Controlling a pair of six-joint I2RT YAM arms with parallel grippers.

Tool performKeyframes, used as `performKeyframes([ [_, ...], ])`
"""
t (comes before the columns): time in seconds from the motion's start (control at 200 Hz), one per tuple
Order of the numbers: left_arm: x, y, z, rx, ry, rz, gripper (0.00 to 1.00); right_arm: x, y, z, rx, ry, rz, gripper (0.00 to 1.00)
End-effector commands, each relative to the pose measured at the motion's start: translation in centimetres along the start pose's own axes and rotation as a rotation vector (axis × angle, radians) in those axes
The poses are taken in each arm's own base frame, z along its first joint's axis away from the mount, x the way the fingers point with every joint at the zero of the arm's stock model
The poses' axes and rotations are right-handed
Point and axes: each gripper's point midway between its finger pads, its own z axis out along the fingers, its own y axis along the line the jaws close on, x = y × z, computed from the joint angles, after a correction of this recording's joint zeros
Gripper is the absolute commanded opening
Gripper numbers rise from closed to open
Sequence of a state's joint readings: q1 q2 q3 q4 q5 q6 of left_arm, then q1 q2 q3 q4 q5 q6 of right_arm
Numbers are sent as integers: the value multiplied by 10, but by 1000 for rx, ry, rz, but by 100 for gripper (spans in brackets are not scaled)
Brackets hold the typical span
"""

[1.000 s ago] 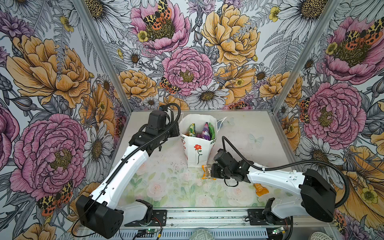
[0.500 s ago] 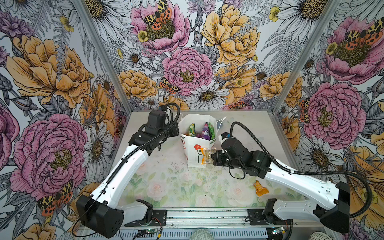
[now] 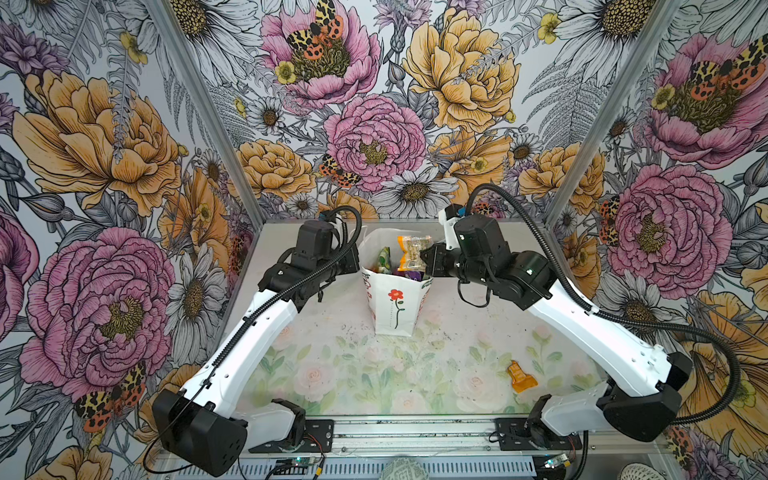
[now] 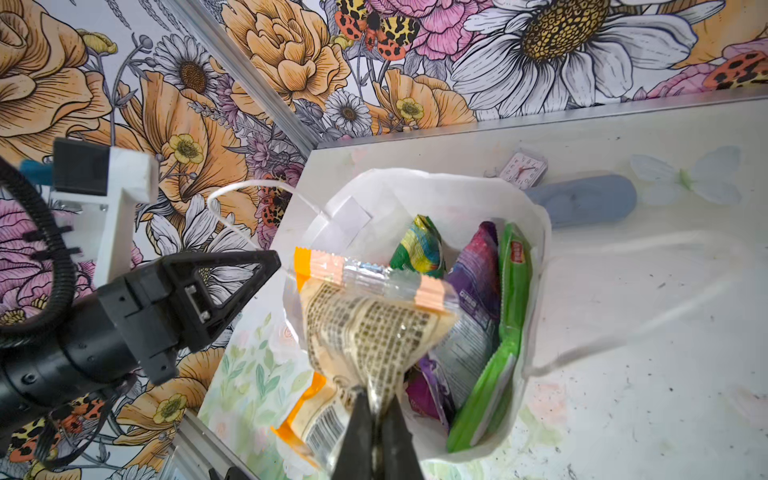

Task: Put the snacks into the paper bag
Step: 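Lower the wrapped snack into the paper bag with the right gripper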

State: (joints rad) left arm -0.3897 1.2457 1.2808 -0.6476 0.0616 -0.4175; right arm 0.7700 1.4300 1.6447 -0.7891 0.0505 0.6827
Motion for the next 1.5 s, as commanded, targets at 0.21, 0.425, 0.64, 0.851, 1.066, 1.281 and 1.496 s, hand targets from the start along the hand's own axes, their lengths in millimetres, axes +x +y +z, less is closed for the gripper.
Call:
performKeyframes([
  [0.21, -33, -18, -18, 62, -117, 1, 0, -27, 7, 17, -10, 7, -51, 0],
  [0.425, -34, -17, -18, 60, -118, -6, 0, -40, -1, 34, 26, -1, -45, 0],
  [0.64, -35, -14, -17, 61, -115, -15, 0, -40, -4, 53, 53, 12, -44, 0],
  [0.851, -35, -14, -17, 61, -115, -15, 0, -30, -12, 76, 87, 59, -43, 0],
  [1.066, -35, -15, -18, 63, -116, -15, 0, -16, -16, 97, 98, 109, -45, 0],
  [1.281, -37, -14, -19, 64, -120, -17, 0, 3, -7, 116, 69, 172, -52, 0],
  [1.496, -36, -14, -18, 63, -117, -18, 0, 18, -3, 128, 66, 211, -64, 0],
])
